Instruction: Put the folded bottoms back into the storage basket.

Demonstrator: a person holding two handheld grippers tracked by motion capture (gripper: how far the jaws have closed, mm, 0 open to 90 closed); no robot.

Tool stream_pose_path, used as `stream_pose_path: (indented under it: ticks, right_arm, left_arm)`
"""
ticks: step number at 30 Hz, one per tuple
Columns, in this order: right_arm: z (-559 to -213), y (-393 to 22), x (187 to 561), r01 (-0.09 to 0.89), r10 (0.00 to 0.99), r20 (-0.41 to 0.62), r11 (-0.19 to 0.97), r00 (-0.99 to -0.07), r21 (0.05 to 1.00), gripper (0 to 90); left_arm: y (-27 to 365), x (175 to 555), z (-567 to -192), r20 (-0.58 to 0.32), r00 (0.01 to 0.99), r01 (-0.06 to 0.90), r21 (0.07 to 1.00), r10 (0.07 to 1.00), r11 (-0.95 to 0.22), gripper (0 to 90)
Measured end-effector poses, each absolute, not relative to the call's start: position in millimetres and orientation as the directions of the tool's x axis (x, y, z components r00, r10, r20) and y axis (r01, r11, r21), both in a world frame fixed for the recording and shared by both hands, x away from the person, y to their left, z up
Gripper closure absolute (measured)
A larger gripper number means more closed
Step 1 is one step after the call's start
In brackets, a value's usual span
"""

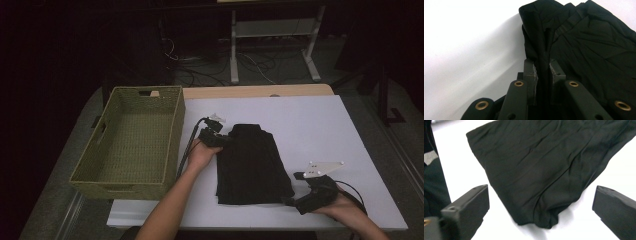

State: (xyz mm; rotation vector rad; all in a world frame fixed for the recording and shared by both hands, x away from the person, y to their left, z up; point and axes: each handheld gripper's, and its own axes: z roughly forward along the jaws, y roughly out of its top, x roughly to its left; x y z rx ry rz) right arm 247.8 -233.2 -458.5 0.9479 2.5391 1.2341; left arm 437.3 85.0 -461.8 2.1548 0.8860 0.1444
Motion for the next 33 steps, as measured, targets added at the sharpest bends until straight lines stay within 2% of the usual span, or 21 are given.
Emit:
stream_pose_path:
  ticks: [7,8,13,14,16,17,18,19,20,22,23,24,25,26,28,33]
  right_arm:
    - [-468,-231,248,0.484,0.613,0.094,0.509,-0.784,0.712,8.0]
    - [-471,-229,248,0.483,0.612,0.085,0.524,-0.787,0.701,12.7]
    - [-473,-224,248,0.473,0.594,0.067,0.562,-0.802,0.679,19.3]
    - [-472,-220,245,0.456,0.592,0.032,0.583,-0.805,0.673,27.9]
    - [-470,-218,244,0.433,0.584,-0.005,0.608,-0.812,0.666,38.5]
    - [-470,-218,244,0.433,0.584,-0.005,0.608,-0.812,0.666,38.5]
    - [-469,-216,244,0.420,0.567,-0.004,0.615,-0.824,0.667,47.7]
    - [-469,-216,244,0.420,0.567,-0.004,0.615,-0.824,0.667,47.7]
    - [-468,-215,244,0.412,0.554,-0.001,0.620,-0.832,0.667,56.3]
    - [-468,-214,245,0.408,0.546,0.002,0.625,-0.838,0.666,64.5]
    - [-468,-214,245,0.408,0.546,0.002,0.625,-0.838,0.666,64.5]
    - [-467,-213,246,0.402,0.535,0.004,0.630,-0.845,0.665,72.0]
    - [-467,-213,246,0.402,0.535,0.004,0.630,-0.845,0.665,72.0]
    - [-467,-213,247,0.401,0.526,0.014,0.630,-0.850,0.665,77.4]
    - [-467,-212,249,0.405,0.523,0.025,0.629,-0.852,0.664,80.4]
    - [-465,-212,251,0.408,0.518,0.037,0.625,-0.854,0.665,82.1]
  left_arm:
    - [86,437,-462,-0.186,0.745,0.554,0.708,0.641,-0.439,79.6]
    - [85,437,-462,-0.179,0.746,0.550,0.708,0.641,-0.443,79.6]
    - [85,437,-462,-0.175,0.749,0.547,0.708,0.639,-0.446,79.9]
    - [85,437,-462,-0.174,0.749,0.546,0.709,0.639,-0.446,80.0]
    - [84,436,-462,-0.167,0.751,0.541,0.710,0.639,-0.450,80.3]
    - [84,436,-462,-0.167,0.751,0.541,0.710,0.639,-0.450,80.4]
    - [84,436,-461,-0.165,0.752,0.539,0.711,0.638,-0.451,80.5]
    - [84,436,-461,-0.165,0.752,0.539,0.711,0.638,-0.451,80.5]
    - [84,436,-461,-0.163,0.753,0.538,0.711,0.638,-0.453,80.6]
    - [83,436,-461,-0.161,0.754,0.535,0.712,0.636,-0.454,80.8]
    - [83,436,-461,-0.161,0.754,0.535,0.712,0.636,-0.454,80.9]
    - [84,436,-461,-0.165,0.754,0.536,0.715,0.636,-0.449,81.0]
    - [84,436,-461,-0.165,0.754,0.536,0.715,0.636,-0.449,81.1]
    - [83,436,-461,-0.167,0.754,0.535,0.718,0.636,-0.446,81.2]
    - [83,436,-461,-0.167,0.754,0.533,0.720,0.635,-0.445,81.4]
    - [84,435,-458,-0.167,0.757,0.529,0.725,0.632,-0.441,81.6]
